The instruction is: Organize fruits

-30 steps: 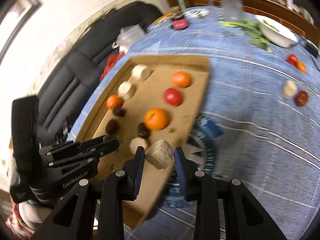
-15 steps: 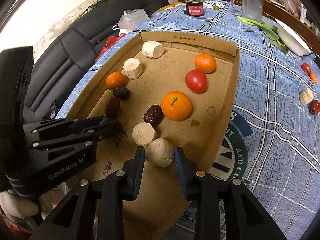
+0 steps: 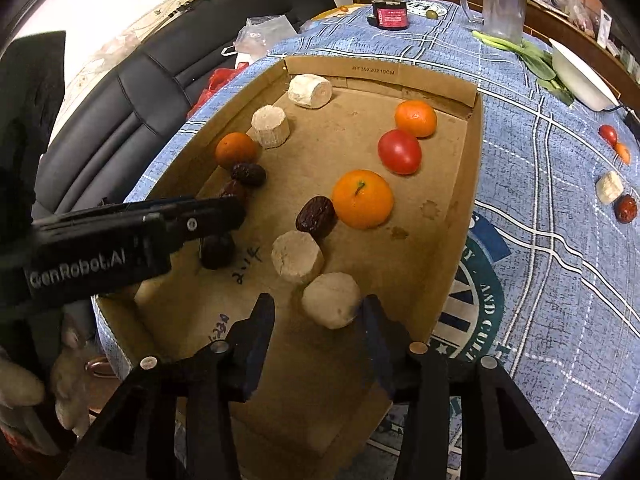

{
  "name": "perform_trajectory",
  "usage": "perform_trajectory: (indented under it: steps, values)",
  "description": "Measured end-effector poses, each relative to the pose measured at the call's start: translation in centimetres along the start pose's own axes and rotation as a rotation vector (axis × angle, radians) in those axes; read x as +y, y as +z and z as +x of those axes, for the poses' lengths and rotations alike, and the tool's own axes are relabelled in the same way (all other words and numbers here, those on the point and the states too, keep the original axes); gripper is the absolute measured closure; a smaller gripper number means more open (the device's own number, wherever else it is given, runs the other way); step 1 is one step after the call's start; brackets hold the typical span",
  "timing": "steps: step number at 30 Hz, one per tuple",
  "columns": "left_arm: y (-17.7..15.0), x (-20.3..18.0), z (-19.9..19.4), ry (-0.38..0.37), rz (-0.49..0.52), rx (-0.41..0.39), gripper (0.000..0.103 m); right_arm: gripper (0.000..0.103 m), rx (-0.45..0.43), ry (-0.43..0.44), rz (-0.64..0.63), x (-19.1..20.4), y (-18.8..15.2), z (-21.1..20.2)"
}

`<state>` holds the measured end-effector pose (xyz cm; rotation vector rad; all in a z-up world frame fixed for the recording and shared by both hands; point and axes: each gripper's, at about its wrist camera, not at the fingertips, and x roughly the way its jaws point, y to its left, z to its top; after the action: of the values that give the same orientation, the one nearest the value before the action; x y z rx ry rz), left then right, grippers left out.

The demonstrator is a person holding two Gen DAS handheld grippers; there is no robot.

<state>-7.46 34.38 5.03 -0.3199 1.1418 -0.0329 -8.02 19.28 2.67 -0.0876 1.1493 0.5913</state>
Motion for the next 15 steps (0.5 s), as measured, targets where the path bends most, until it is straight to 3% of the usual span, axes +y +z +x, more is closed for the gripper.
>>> perform_trajectory:
  steps: [9, 12, 13, 14, 15]
  values:
    - [-1.6, -1.7, -4.0, 0.066, -0.042, -0.108, 0.052, 0.050, -0.089, 0.012, -0.016, -0.9, -0.8, -4.1]
    - [-2.8, -3.3, -6.6, 0.145, -0.031, -0.196, 0.051, 0.049, -0.112, 0.010, -0.018, -1.7, -2.0, -6.0]
    - [-3.5, -4.2, -8.0, 0.204, -0.022, -0.254, 0.049, 0.047, -0.119, 0.013, -0.015, -1.9, -2.2, -6.4]
    - [-3.9, -4.9, -9.2, 0.264, -0.018, -0.303, 0.044, 0.046, -0.126, 0.018, -0.012, -2.2, -2.6, -7.0]
    - [-4.3, -5.4, -10.2, 0.312, -0.017, -0.346, 0.030, 0.045, -0.132, 0.021, -0.011, -2.3, -2.9, -7.4]
